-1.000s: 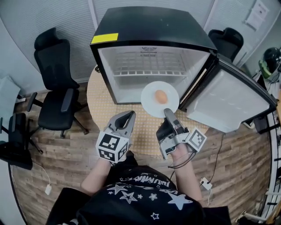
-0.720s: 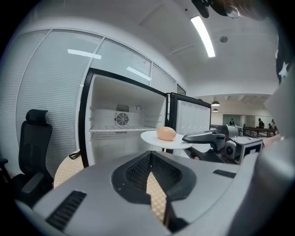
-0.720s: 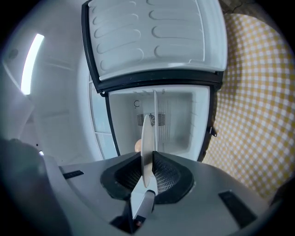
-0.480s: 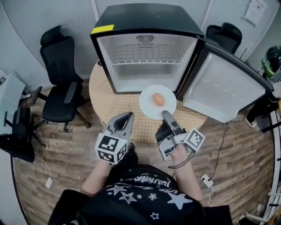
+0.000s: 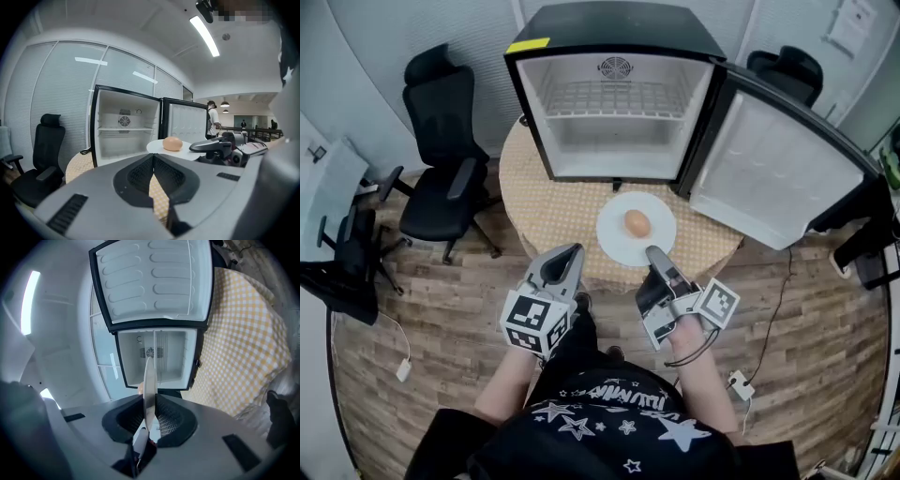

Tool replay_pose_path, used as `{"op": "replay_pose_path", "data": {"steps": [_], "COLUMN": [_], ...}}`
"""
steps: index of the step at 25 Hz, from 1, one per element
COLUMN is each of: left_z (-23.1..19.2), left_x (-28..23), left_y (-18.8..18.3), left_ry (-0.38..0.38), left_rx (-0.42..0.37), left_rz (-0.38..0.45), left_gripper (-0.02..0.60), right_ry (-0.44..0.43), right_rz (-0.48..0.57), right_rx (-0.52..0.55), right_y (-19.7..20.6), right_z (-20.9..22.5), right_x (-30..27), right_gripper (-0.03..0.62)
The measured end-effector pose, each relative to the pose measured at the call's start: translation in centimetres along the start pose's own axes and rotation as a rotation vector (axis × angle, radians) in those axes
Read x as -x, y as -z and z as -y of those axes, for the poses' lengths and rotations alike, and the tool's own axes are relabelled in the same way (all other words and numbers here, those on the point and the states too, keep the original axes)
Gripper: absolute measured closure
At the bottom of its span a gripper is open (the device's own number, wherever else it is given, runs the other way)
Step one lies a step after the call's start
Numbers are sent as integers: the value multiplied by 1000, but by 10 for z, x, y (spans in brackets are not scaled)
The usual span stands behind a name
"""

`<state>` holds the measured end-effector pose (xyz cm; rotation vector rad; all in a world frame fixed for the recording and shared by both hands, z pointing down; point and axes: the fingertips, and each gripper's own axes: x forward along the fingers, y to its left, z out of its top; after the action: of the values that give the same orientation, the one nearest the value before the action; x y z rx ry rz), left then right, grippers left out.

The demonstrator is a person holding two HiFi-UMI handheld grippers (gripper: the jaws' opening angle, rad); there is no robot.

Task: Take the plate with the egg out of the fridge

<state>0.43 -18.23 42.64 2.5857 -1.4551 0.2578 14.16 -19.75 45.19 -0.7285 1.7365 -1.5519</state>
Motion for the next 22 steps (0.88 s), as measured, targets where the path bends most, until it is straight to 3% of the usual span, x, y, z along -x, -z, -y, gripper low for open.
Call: {"op": "replay_pose_path", "data": {"steps": [11, 22], "left_z": [28, 28], "left_x": [41, 47], "left_y": [32, 37], "left_ry": [-68, -56], "left_rx": [21, 37], "left_rz": [-68, -50], "left_gripper": [574, 574], "right_ry": [19, 9], "right_rz": [-47, -57], "right_rx": [-54, 27], "right_y": [20, 22], "right_z": [23, 15], "right_x": [29, 31], "right_gripper": [526, 526]}}
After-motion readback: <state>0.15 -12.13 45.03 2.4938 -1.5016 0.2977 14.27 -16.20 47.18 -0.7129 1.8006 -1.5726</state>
